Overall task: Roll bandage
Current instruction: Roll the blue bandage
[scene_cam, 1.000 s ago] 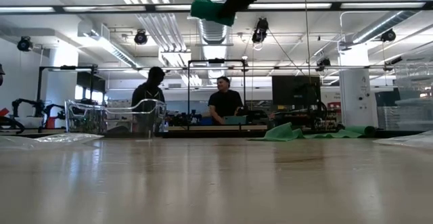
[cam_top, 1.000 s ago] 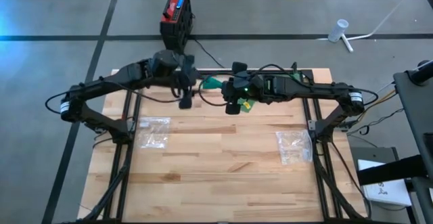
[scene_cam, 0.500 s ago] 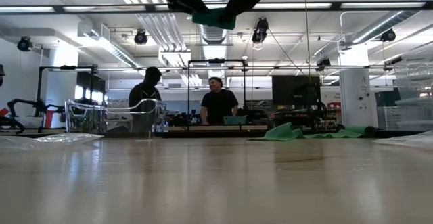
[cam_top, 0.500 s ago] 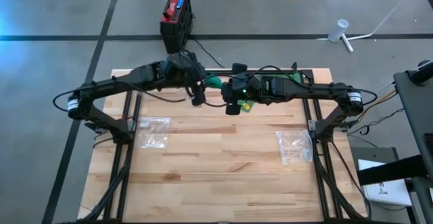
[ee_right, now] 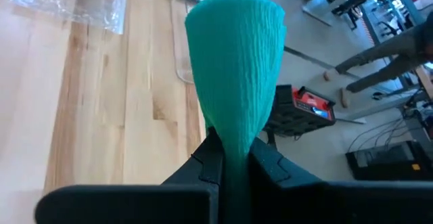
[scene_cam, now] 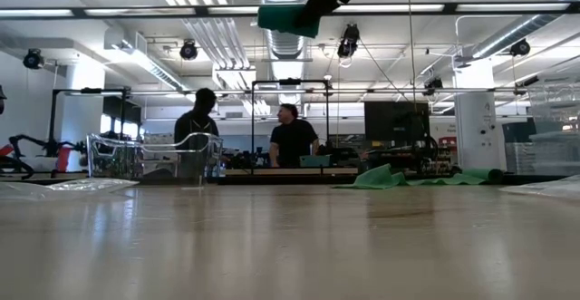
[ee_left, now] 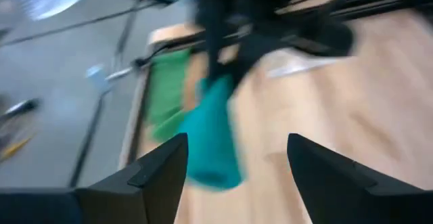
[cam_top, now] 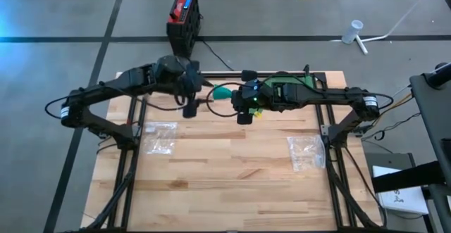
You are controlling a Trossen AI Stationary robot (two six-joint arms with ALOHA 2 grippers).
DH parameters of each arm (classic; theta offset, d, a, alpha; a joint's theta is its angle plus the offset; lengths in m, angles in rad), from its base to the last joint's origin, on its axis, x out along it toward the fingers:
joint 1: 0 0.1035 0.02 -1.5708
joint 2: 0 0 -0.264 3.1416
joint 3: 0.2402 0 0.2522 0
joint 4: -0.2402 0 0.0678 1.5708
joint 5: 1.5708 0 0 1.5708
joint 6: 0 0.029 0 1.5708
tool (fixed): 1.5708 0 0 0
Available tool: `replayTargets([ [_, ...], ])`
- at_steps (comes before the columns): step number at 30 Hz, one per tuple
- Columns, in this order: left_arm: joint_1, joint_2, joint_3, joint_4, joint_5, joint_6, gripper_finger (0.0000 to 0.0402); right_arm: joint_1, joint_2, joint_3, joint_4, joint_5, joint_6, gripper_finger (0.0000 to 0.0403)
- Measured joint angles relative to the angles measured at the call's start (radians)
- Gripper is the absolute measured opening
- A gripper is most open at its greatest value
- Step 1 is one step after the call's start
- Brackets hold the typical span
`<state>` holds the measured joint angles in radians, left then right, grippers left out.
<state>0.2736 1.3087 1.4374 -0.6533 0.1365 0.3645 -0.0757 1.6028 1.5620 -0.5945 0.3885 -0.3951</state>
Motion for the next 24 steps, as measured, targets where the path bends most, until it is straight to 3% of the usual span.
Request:
replayTargets([
  [12,-0.066,0.073,-0.019,0.077,0.019,0.043,0.0285,0.0,0.0,0.0,0.0,0.001,-0.05,0.0023],
  [24,-0.07,0.109,-0.058,0.105,-0.16,0.095,0.0278,-0.003,0.003,-0.002,-0.006,-0.019,-0.104,0.0023],
])
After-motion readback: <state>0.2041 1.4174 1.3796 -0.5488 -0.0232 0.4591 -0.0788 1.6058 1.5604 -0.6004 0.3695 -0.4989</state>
